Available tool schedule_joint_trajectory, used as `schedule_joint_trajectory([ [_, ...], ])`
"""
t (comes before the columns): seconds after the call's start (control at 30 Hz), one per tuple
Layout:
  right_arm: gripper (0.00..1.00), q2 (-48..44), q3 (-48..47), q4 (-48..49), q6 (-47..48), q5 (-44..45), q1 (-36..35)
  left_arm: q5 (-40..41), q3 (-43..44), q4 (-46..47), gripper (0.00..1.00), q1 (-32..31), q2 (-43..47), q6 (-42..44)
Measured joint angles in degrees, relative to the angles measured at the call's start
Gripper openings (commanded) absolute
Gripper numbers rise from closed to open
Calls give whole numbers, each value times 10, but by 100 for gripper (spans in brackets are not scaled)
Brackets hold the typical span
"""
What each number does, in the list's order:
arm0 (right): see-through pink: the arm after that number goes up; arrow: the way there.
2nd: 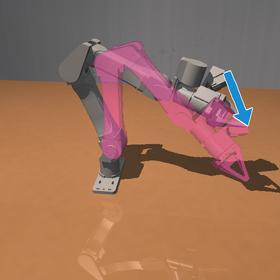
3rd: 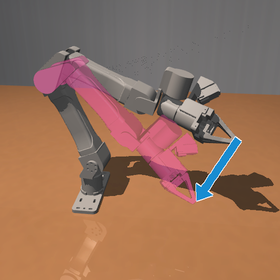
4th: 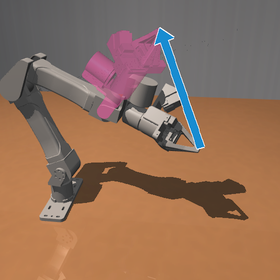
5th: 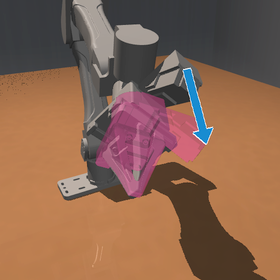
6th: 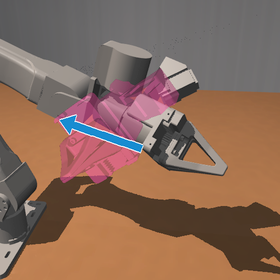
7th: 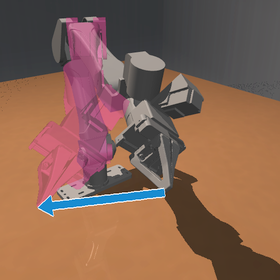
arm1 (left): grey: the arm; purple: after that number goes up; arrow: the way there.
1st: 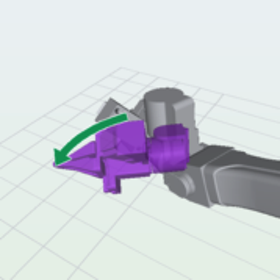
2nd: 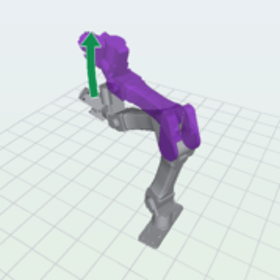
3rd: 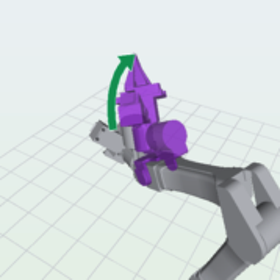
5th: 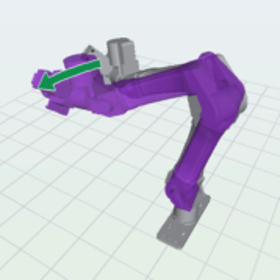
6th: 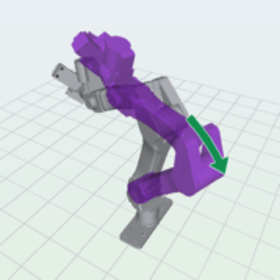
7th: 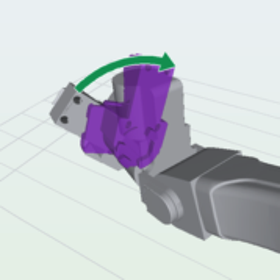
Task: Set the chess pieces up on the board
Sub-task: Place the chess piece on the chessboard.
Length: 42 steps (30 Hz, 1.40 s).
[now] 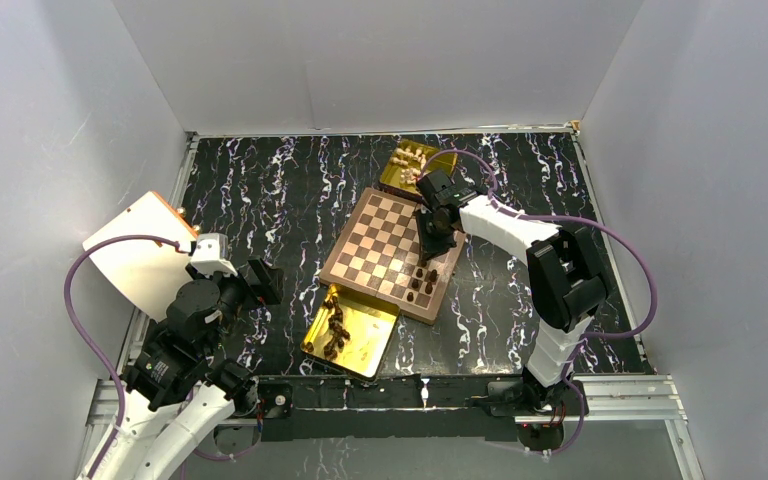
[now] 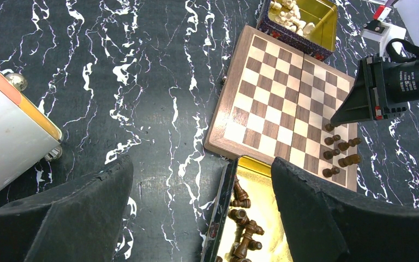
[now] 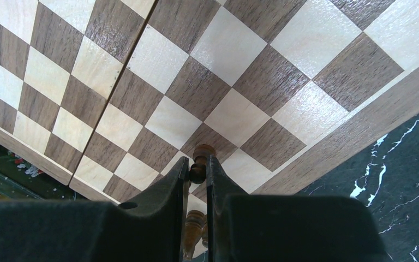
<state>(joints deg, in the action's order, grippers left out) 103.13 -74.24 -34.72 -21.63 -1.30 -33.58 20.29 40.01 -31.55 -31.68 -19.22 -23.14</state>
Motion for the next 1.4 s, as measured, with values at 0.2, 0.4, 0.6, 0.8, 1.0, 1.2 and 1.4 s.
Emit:
schedule_joint_trajectory([
  [0.2, 21, 0, 0, 0, -2, -2, 1, 0, 0, 0, 94, 0, 0, 0],
  [0.4, 25, 0, 0, 0, -3, -2, 1, 0, 0, 0, 94, 0, 0, 0],
  [0.6, 31, 0, 0, 0, -6, -2, 1, 0, 0, 0, 94, 0, 0, 0],
  [0.8, 36, 0, 0, -1, -6, -2, 0, 0, 0, 0, 94, 0, 0, 0],
  [1.0, 43, 0, -7, -17, -6, 5, 0, 0, 0, 0, 94, 0, 0, 0],
  [1.2, 44, 0, -36, -36, -6, 23, -2, 0, 0, 0, 94, 0, 0, 0],
  [1.4, 39, -11, -56, -56, -8, 30, -15, 0, 0, 0, 94, 0, 0, 0],
])
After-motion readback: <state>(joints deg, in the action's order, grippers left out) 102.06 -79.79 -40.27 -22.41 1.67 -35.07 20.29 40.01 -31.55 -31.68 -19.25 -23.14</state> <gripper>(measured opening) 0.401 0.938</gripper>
